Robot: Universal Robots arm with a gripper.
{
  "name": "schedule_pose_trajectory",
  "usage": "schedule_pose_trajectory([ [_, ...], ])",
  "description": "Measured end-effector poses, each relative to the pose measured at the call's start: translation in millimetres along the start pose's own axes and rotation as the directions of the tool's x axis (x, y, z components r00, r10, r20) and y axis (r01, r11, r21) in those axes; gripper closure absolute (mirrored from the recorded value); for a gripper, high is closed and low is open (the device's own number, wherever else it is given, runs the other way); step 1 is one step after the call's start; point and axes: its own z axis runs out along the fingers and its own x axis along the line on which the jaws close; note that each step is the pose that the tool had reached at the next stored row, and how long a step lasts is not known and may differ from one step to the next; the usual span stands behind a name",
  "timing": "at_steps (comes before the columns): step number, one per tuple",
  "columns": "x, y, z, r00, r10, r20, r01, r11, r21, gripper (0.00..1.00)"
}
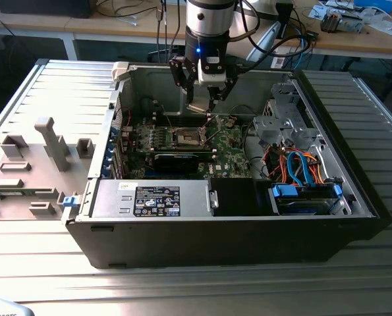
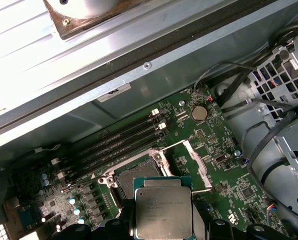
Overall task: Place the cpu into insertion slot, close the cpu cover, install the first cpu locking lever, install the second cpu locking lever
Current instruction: 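Place the cpu into insertion slot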
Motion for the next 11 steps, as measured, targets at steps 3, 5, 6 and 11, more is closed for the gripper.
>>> schedule_pose_trajectory([
  [3, 0.0, 0.0, 0.3, 1.0000, 0.000, 0.0001, 0.000, 1.0000, 0.0002, 0.45],
  [5, 0.0, 0.0, 0.5, 1.0000, 0.000, 0.0006, 0.000, 1.0000, 0.0010, 0.45],
  [6, 0.0, -0.1, 0.6, 1.0000, 0.000, 0.0006, 0.000, 1.0000, 0.0011, 0.45],
  [11, -0.3, 0.0, 1.2, 1.0000, 0.000, 0.0020, 0.000, 1.0000, 0.0038, 0.45],
])
